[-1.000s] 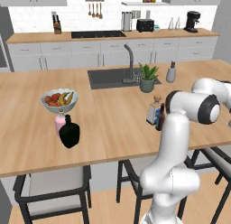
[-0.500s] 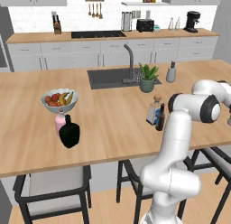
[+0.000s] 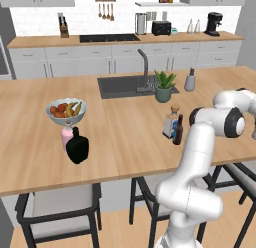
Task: Move the plastic bottles in the middle to the plastics group, and the glass bottles in the middle to the glass group.
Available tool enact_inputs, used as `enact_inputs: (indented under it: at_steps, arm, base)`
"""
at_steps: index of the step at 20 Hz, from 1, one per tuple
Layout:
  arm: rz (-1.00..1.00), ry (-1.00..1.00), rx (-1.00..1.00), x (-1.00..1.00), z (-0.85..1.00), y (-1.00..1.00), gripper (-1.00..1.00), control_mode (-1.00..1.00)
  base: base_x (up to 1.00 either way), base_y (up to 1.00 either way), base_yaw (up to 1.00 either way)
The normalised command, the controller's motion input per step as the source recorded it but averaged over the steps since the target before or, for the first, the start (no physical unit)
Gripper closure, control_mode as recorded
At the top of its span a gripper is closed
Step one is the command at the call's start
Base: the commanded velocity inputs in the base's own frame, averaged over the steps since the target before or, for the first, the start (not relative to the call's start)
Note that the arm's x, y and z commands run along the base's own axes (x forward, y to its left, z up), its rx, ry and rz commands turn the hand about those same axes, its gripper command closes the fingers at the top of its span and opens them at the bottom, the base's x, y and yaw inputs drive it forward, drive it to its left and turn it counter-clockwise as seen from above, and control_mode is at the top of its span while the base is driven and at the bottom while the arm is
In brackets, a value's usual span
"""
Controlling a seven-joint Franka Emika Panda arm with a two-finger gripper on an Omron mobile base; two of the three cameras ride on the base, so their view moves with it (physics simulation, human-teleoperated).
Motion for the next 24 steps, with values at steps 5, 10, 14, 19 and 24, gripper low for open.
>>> enact_inputs:
  at_steps: [5,10,14,19,24]
  arm:
    - [0.0,0.0,0.0,-0.06,-0.52,-0.07,-1.0,-1.0]
    - [0.0,0.0,0.04,-0.06,-0.09,-0.11,-1.0,-1.0]
    - [0.01,-0.01,0.0,0.0,0.13,0.07,-1.0,-1.0]
    - [0.09,-0.03,-0.1,-0.11,0.21,0.47,-1.0,-1.0]
    - [0.15,0.0,-0.11,-0.46,0.03,0.79,-1.0,-1.0]
  base:
    - [0.0,0.0,0.0]
    - [0.0,0.0,0.0]
    - [0.0,0.0,0.0]
    - [0.0,0.0,0.0]
    - [0.0,0.0,0.0]
